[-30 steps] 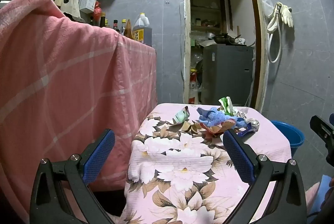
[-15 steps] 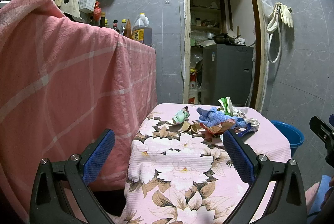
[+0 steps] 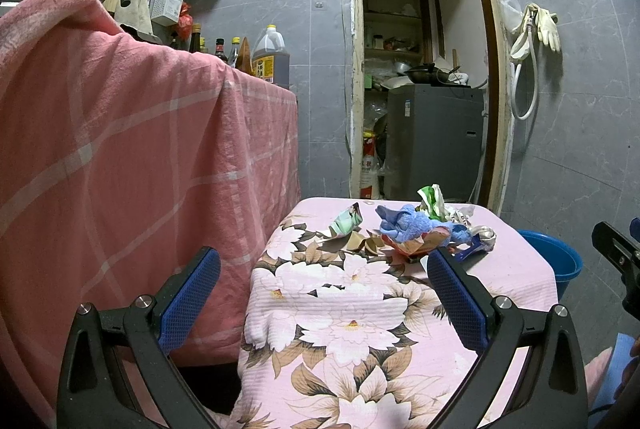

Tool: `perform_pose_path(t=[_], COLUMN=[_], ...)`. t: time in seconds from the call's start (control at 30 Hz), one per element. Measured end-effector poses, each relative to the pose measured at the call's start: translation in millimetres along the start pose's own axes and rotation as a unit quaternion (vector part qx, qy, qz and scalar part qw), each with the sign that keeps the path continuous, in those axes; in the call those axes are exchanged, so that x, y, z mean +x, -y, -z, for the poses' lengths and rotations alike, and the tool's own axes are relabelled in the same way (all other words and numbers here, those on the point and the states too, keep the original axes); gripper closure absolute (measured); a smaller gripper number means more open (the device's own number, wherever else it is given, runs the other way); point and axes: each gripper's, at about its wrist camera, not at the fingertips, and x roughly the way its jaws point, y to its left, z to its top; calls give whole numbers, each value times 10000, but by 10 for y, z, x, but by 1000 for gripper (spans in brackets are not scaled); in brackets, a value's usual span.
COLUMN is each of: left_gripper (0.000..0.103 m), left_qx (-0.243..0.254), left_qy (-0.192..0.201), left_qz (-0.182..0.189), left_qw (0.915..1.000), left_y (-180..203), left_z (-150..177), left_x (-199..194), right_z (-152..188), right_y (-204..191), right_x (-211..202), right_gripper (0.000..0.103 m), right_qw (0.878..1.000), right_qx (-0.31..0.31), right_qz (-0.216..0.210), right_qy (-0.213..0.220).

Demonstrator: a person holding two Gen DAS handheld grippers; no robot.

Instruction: Collect trash

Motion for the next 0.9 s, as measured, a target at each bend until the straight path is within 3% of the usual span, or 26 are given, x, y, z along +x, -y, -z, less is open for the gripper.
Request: perform_pose_path(t=[0.9], left_gripper=[2], left_qx=[11], left_qy=[-18], left_qz=[-4], left_qw=[10000], left_y=[22], left_z=[21], left_x=[9], right_z=[7], right_y=[1], right_x=[11], right_gripper=[0], right_qw=[10000], right_qx=[14], right_qz=[3], right_qy=[-20])
